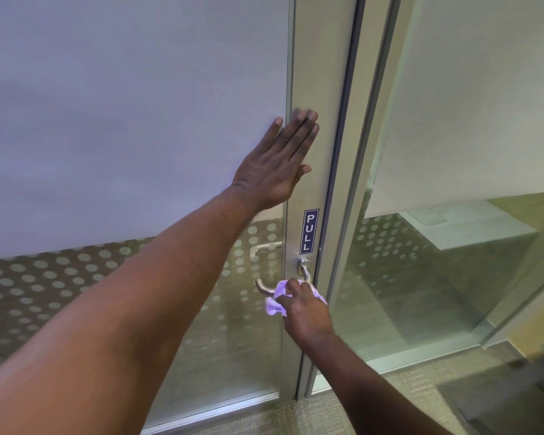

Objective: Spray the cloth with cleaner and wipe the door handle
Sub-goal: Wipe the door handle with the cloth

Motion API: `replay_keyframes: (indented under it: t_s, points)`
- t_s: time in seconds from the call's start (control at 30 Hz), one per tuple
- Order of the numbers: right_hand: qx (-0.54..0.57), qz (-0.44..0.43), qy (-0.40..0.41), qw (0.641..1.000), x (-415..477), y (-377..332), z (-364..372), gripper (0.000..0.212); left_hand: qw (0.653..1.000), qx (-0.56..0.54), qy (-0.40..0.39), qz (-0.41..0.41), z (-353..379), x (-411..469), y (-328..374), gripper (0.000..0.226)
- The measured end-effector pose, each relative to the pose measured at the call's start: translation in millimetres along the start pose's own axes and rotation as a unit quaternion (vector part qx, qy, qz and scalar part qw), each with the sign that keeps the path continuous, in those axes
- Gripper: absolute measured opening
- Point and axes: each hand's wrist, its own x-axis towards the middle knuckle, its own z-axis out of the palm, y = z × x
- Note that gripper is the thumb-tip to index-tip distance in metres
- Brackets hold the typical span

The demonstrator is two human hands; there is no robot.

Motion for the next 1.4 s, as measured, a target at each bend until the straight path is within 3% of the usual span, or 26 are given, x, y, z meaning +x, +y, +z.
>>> replay_keyframes:
  t_s: [0.2, 0.27, 0.37, 0.47, 0.57, 0.63, 0.7, 0.77, 0.8, 0.83, 0.9, 0.93, 1.07, 1.1, 1.17, 1.27, 1.37, 1.4]
  points:
    - [0.015, 0.115, 0.031, 0.993, -10.0, 41.5, -15.5, 0.028, 0.999, -0.023, -0.026, -0.007, -9.2, 0.4, 1.1, 0.065]
    - [0.134, 0.225, 0.062, 0.963, -12.4, 48.4, -26.8, 0.022, 0.998, -0.045, -0.040, -0.017, -15.9, -0.1, 2.8, 0.065]
    - [0.382, 0.339, 0.129, 0.850, -4.7, 54.4, -48.8, 0.023, 0.990, -0.132, -0.036, -0.028, -30.1, -1.8, 7.9, 0.062]
    - [0.564, 0.354, 0.167, 0.727, 5.8, 65.8, -70.2, 0.025, 0.960, -0.278, 0.000, -0.024, -45.3, -10.6, 24.8, 0.056]
    - [0.728, 0.306, 0.109, 0.604, 10.0, 70.0, -86.3, 0.033, 0.926, -0.367, -0.046, -0.080, -54.8, -19.1, 43.6, 0.046]
    - [0.778, 0.271, 0.064, 0.563, 11.9, 68.8, -97.2, 0.046, 0.881, -0.436, -0.134, -0.123, -56.0, -23.7, 51.4, 0.050]
    - [0.814, 0.234, 0.024, 0.531, 15.2, 66.9, -105.7, 0.043, 0.804, -0.526, -0.228, -0.158, -54.4, -27.0, 57.3, 0.064]
    - [0.818, 0.212, 0.001, 0.535, 17.7, 62.2, -113.5, 0.036, 0.736, -0.576, -0.313, -0.170, -53.0, -28.2, 63.4, 0.083]
    - [0.802, 0.213, -0.006, 0.558, 18.5, 60.1, -116.9, 0.040, 0.720, -0.582, -0.340, -0.166, -52.0, -28.9, 66.2, 0.085]
    - [0.780, 0.220, -0.008, 0.585, 18.9, 58.4, -119.2, 0.050, 0.715, -0.581, -0.355, -0.159, -51.1, -29.2, 68.7, 0.080]
    - [0.765, 0.218, -0.005, 0.606, 18.6, 55.8, -121.3, 0.063, 0.714, -0.581, -0.358, -0.154, -50.1, -29.8, 70.6, 0.054]
    - [0.775, 0.198, -0.005, 0.600, 18.3, 53.3, -122.2, 0.062, 0.707, -0.592, -0.352, -0.160, -49.9, -30.3, 70.5, 0.040]
    - [0.858, 0.055, -0.063, 0.507, 15.5, 45.9, -121.6, 0.055, 0.679, -0.627, -0.320, -0.210, -48.1, -34.4, 66.5, 0.014]
    - [0.857, 0.036, -0.068, 0.510, 14.8, 46.9, -120.1, 0.056, 0.680, -0.627, -0.306, -0.225, -47.8, -36.1, 65.6, 0.014]
    - [0.831, 0.017, -0.041, 0.555, 8.7, 48.0, -114.6, 0.056, 0.674, -0.635, -0.278, -0.255, -47.5, -38.9, 66.8, 0.015]
    - [0.806, 0.046, 0.004, 0.590, 0.9, 47.6, -105.2, 0.059, 0.663, -0.647, -0.256, -0.276, -45.8, -41.5, 71.7, 0.014]
    - [0.786, 0.157, 0.080, 0.593, 1.2, 44.7, -101.6, 0.053, 0.668, -0.653, -0.217, -0.283, -46.2, -39.8, 72.3, 0.023]
    - [0.760, 0.193, 0.106, 0.611, 0.9, 44.8, -101.4, 0.049, 0.679, -0.649, -0.182, -0.291, -46.8, -37.7, 70.5, 0.033]
